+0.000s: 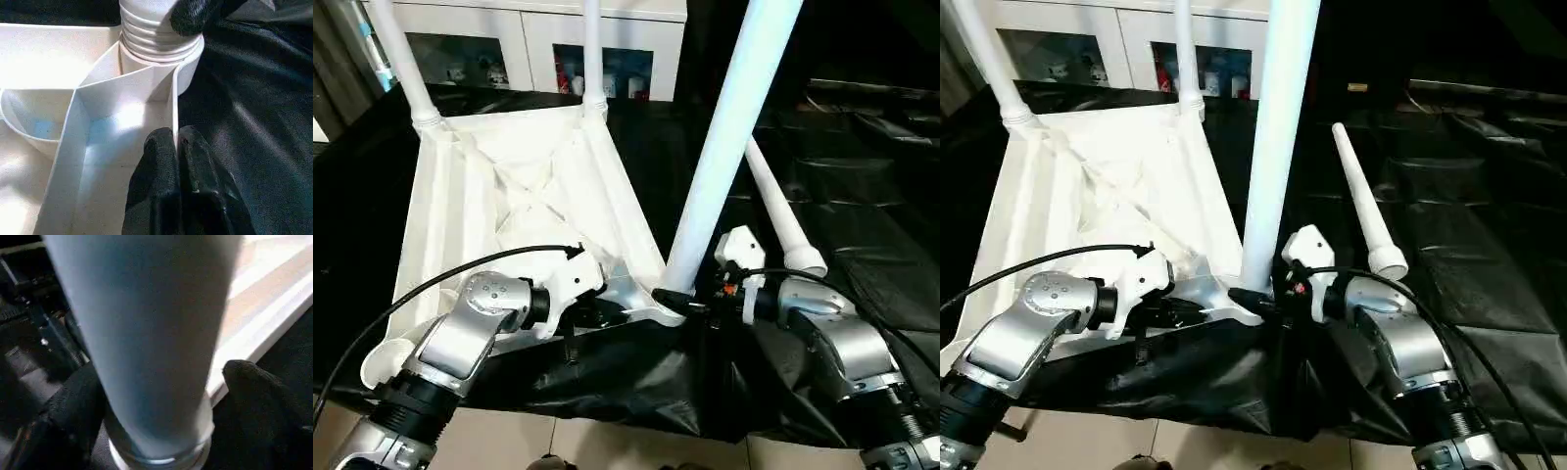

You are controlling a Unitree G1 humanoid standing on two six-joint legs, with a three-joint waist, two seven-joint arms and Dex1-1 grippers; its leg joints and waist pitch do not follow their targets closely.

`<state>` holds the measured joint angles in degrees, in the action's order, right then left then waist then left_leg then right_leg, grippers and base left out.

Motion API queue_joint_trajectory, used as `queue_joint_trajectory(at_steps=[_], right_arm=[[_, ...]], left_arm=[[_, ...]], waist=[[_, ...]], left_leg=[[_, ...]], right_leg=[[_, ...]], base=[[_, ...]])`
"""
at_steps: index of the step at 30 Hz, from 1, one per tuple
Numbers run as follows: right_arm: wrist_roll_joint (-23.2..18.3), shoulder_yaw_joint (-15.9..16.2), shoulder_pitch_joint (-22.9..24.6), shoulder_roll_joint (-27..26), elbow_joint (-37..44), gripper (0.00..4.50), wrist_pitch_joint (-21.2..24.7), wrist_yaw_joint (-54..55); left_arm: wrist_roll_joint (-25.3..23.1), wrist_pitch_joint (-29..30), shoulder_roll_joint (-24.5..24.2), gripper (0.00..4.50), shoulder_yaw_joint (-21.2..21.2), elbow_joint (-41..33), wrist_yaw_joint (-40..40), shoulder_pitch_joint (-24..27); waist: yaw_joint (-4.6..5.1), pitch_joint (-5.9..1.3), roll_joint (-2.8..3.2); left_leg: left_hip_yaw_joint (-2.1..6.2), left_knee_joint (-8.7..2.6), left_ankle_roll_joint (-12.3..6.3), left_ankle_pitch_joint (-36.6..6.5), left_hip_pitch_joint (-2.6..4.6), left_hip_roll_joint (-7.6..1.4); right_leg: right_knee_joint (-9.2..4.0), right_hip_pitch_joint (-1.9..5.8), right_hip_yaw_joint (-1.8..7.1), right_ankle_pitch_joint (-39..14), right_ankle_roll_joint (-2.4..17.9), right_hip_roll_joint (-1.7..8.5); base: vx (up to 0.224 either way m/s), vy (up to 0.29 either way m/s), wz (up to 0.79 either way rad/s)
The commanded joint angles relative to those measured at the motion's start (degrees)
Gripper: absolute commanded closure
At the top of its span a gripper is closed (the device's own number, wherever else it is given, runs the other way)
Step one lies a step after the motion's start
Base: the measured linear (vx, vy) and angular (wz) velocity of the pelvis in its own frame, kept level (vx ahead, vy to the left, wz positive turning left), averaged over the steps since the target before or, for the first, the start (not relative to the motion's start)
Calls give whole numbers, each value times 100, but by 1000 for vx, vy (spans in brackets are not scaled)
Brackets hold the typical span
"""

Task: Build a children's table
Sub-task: Rotate leg to tighten

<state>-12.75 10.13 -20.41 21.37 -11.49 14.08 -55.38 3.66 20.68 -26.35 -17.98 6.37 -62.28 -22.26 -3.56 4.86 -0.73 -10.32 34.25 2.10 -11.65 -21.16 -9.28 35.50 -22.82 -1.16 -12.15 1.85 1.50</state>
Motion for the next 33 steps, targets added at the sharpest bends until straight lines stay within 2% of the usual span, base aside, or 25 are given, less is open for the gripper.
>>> queue_joint_trajectory(at_steps=[1, 6, 10, 13, 18, 19, 20, 21, 23, 24, 26, 27, 28, 32, 33], right_arm=[[98, 106, -72, 65, -46, 106, -75, -54], [116, 121, -69, 48, -86, 143, -75, -64], [99, 113, -42, 7, -188, 166, -26, -17], [183, -6, -51, -201, -500, 175, 10, 488], [351, -323, -171, -771, -1068, 178, 217, 1863], [362, -436, -248, -1034, -1300, 178, 346, 2355], [364, -450, -262, -1074, -1336, 178, 363, 2427], [393, -496, -347, -1258, -1520, 178, 394, 2745], [443, -512, -473, -1473, -1764, 178, 419, 3083], [484, -482, -588, -1638, -1941, 178, 335, 3245], [439, -475, -781, -1927, -2178, 178, 188, 3277], [404, -492, -842, -2023, -2224, 122, 144, 3243], [370, -504, -869, -2055, -2206, 108, 126, 3182], [326, -469, -895, -1983, -2054, 88, 76, 2868], [282, -422, -848, -1792, -1871, 88, 88, 2537]], left_arm=[[246, -192, 64, 450, -18, -137, -136, -9], [226, -201, 55, 450, 0, -116, -130, -2], [187, -167, 82, 450, 33, -82, -23, -11], [9, -64, 237, 450, 57, 146, 352, -149], [-212, 242, 783, 450, 220, 764, 1287, -607], [-317, 343, 1005, 450, 273, 1035, 1691, -807], [-334, 359, 1039, 450, 281, 1077, 1756, -839], [-386, 469, 1218, 450, 347, 1262, 2084, -978], [-409, 566, 1450, 450, 433, 1472, 2450, -1139], [-401, 571, 1613, 450, 460, 1565, 2610, -1221], [-406, 451, 1839, 450, 425, 1674, 2735, -1314], [-422, 373, 1900, 450, 398, 1703, 2750, -1335], [-414, 357, 1921, 450, 380, 1677, 2715, -1322], [-398, 257, 1820, 450, 291, 1575, 2530, -1237], [-370, 63, 1629, 450, 243, 1450, 2255, -1114]], waist=[[-11, -462, -27], [-18, -466, -34], [-17, -457, -27], [-4, -442, -21], [27, -423, -19], [35, -415, 20], [39, -420, 3], [35, -420, 59], [35, -429, 24], [38, -427, 62], [38, -437, 35], [42, -441, 36], [37, -445, 29], [37, -450, 22], [46, -447, -14]], left_leg=[[137, -317, -556, -1, 52, -395], [136, -304, -580, -12, 43, -391], [136, -300, -525, -101, 49, -391], [132, -304, -453, -222, 54, -382], [133, -317, -158, -520, 82, -357], [136, -325, -93, -591, 83, -353], [146, -329, -51, -659, 85, -348], [151, -326, -14, -665, 87, -349], [151, -326, -3, -672, 77, -341], [147, -322, 2, -668, 74, -341], [159, -326, -20, -703, 58, -333], [160, -323, -55, -683, 44, -336], [157, -324, -92, -637, 44, -340], [158, -327, -175, -595, 39, -349], [152, -325, -204, -596, 31, -345]], right_leg=[[-286, 353, 290, 454, 1473, 636], [-282, 355, 286, 393, 1468, 636], [-295, 342, 288, 188, 1443, 632], [-331, 329, 290, -2, 1447, 631], [-405, 307, 299, -759, 1315, 629], [-436, 301, 302, -937, 1256, 624], [-442, 299, 299, -1080, 1211, 623], [-434, 291, 304, -1094, 1215, 629], [-447, 294, 303, -1066, 1177, 620], [-452, 287, 308, -1071, 1200, 633], [-464, 304, 300, -1094, 1154, 637], [-455, 308, 300, -1018, 1159, 635], [-447, 310, 298, -914, 1156, 630], [-427, 309, 291, -786, 1192, 634], [-426, 315, 290, -790, 1190, 628]], base=[[0, 0, 0], [0, 0, 0], [0, 0, 0], [0, 0, 0], [0, 0, 0], [0, 0, 0], [0, 0, 0], [0, 0, 0], [0, 0, 0], [0, 0, 0], [0, 0, 0], [0, 0, 0], [0, 0, 0], [0, 0, 0], [0, 0, 0]])
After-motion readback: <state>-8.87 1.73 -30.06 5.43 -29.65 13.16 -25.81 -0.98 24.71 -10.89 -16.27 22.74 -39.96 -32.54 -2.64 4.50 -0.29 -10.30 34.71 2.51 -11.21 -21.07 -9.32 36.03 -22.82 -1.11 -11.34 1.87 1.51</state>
